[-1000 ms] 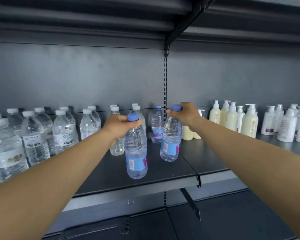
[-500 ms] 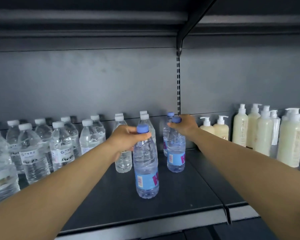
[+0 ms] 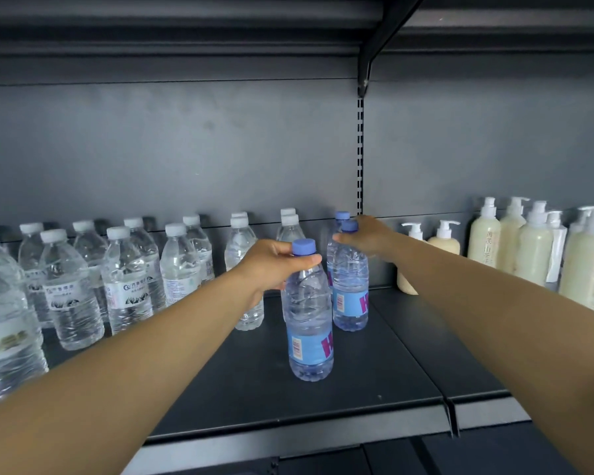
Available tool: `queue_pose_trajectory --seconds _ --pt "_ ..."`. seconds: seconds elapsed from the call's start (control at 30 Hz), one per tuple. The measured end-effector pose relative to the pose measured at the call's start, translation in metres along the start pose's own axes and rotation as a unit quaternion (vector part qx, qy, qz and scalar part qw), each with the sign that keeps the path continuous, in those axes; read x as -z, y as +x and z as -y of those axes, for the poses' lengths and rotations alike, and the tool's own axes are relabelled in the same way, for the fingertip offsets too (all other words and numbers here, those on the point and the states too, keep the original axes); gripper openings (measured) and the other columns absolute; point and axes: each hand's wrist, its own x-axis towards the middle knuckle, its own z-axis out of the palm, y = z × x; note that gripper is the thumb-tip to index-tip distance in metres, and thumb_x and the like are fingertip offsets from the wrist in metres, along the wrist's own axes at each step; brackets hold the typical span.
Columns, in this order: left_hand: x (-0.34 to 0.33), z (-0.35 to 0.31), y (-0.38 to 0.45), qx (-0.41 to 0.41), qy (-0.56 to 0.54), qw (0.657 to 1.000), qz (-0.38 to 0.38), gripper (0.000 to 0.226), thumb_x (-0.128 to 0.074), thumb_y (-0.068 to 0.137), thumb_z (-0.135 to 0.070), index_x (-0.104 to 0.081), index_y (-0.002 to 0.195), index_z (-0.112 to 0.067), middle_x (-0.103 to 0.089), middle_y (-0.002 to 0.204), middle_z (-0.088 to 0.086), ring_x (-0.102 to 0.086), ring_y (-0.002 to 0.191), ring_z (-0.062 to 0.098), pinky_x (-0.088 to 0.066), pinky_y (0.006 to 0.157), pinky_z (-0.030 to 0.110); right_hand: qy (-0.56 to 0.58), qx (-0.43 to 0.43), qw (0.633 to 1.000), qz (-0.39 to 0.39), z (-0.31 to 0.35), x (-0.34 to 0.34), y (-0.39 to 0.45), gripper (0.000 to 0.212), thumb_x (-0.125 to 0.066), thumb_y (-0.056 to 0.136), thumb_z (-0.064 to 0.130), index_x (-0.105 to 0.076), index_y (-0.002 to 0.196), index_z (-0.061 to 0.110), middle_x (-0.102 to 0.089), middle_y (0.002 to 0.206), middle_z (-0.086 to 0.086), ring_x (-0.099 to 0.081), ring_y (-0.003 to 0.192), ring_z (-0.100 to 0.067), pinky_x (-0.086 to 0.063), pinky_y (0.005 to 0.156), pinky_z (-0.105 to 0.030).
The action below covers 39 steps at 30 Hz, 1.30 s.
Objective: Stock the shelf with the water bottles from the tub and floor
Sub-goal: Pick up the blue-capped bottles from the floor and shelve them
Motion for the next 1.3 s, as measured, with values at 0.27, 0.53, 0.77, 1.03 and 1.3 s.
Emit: queue_pose_trajectory --seconds 0.27,0.53,0.77,1.03,1.3 --pt "-0.03 -0.011 0.004 -0.007 -0.043 0.998 0.033 0.031 -0.074 0.079 -0.019 -0.069 0.108 -0.013 -0.067 0.092 -0.003 -0.06 0.076 0.006 -0.049 0.07 0.02 -0.154 0.014 0.988 0.002 0.008 0.05 -0.017 0.053 -0.06 0.089 0.033 -0.043 0.134 0.01 -0.048 0.135 -0.011 -0.047 0.122 -0.025 -0.034 0.088 -0.022" --pt "-0.075 -0.017 0.021 -0.012 -0.035 0.998 0.06 0.028 -0.076 0.077 -0.022 -0.07 0.102 -0.011 -0.069 0.105 0.006 -0.065 0.093 0.019 -0.053 0.089 0.033 -0.223 0.028 0.974 0.002 0.004 0.081 -0.033 0.055 -0.057 0.09 0.04 -0.039 0.138 0.018 -0.043 0.142 -0.008 -0.042 0.128 -0.024 -0.033 0.099 -0.029" --pt "-0.086 -0.016 0.032 -0.007 -0.025 0.999 0.03 0.03 -0.076 0.076 -0.025 -0.07 0.101 -0.009 -0.069 0.107 0.01 -0.065 0.1 0.025 -0.052 0.094 0.038 -0.266 0.037 0.963 0.003 0.002 0.093 -0.05 0.056 -0.056 0.091 0.038 -0.036 0.139 0.018 -0.041 0.142 -0.01 -0.047 0.119 -0.025 -0.036 0.09 -0.028" --pt "-0.086 -0.024 0.024 -0.041 0.109 0.993 0.02 0.044 -0.074 0.075 -0.036 -0.066 0.11 -0.011 -0.065 0.115 0.007 -0.062 0.106 0.023 -0.049 0.092 0.031 -0.313 0.006 0.95 0.025 -0.006 0.091 -0.088 0.065 -0.057 0.089 0.042 -0.028 0.143 0.022 -0.036 0.144 -0.011 -0.037 0.13 -0.03 -0.032 0.103 -0.035" --pt "-0.058 -0.035 -0.037 -0.122 0.42 0.899 0.024 0.07 -0.076 0.069 -0.043 -0.048 0.128 -0.019 -0.056 0.127 0.002 -0.055 0.112 0.024 -0.048 0.09 0.033 -0.306 -0.007 0.952 0.024 -0.002 0.086 -0.164 0.071 -0.062 0.086 0.04 -0.028 0.145 0.02 -0.033 0.147 -0.01 -0.031 0.135 -0.029 -0.029 0.109 -0.039"
